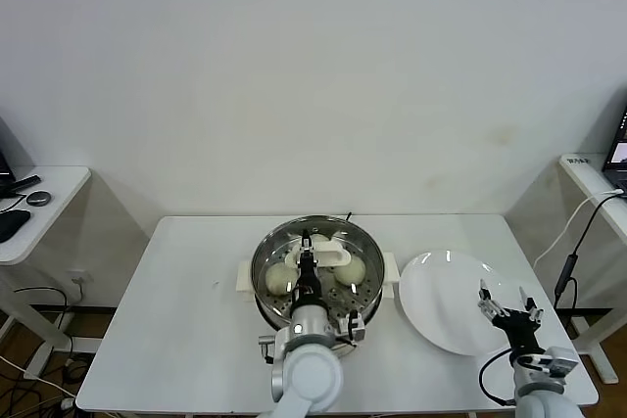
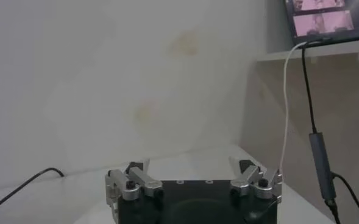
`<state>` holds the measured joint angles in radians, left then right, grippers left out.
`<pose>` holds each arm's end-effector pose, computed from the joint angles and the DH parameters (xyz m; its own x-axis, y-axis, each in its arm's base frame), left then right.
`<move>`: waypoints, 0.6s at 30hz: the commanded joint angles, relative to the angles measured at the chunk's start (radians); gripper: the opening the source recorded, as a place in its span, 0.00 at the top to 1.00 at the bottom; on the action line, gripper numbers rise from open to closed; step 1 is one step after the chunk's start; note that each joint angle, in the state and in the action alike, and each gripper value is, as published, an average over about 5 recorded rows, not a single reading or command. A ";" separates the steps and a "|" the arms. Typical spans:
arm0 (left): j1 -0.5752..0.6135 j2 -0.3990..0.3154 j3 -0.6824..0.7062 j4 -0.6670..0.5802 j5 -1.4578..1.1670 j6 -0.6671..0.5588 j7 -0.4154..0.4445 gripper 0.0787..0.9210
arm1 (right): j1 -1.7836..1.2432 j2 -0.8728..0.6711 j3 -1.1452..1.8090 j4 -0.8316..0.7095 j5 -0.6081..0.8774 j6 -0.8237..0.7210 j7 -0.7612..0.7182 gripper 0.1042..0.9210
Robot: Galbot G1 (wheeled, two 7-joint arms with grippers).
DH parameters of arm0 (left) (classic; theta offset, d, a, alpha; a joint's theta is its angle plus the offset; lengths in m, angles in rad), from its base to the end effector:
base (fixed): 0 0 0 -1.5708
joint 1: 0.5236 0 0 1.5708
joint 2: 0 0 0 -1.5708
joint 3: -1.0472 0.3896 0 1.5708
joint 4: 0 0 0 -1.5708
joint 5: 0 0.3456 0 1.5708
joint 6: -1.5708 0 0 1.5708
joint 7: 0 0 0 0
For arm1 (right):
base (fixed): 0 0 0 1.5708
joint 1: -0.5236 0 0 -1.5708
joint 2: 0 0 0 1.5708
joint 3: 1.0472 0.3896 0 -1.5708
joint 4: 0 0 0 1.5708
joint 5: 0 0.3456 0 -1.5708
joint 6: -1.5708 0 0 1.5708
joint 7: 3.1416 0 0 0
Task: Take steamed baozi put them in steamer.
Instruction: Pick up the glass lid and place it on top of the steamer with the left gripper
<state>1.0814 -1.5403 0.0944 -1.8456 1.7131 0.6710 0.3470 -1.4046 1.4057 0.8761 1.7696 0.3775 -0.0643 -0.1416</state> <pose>0.2606 -0.1836 -0.3107 -0.9952 -0.0617 0.0765 0.0745 0.0340 0.9966 0.1937 -0.1682 -0.3902 -0.9786 0.1562 0.1341 0.1734 0.9766 0.1275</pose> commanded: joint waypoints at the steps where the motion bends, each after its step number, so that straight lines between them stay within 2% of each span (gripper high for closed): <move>1: 0.014 0.019 0.008 -0.044 -0.034 -0.021 0.001 0.75 | -0.001 0.004 0.000 0.003 0.000 0.000 0.002 0.12; 12: 0.120 0.093 0.065 -0.299 -0.071 -0.019 0.055 0.38 | 0.004 0.002 0.003 -0.007 -0.008 -0.031 0.012 0.12; 18: 0.174 0.128 0.043 -0.441 -0.102 -0.009 0.066 0.18 | -0.005 -0.003 -0.002 -0.003 -0.011 -0.068 0.013 0.12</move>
<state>1.1736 -1.4635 0.1417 -2.0466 1.6468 0.6587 0.3928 -1.4048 1.4061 0.8768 1.7682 0.3695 -0.0945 -0.1310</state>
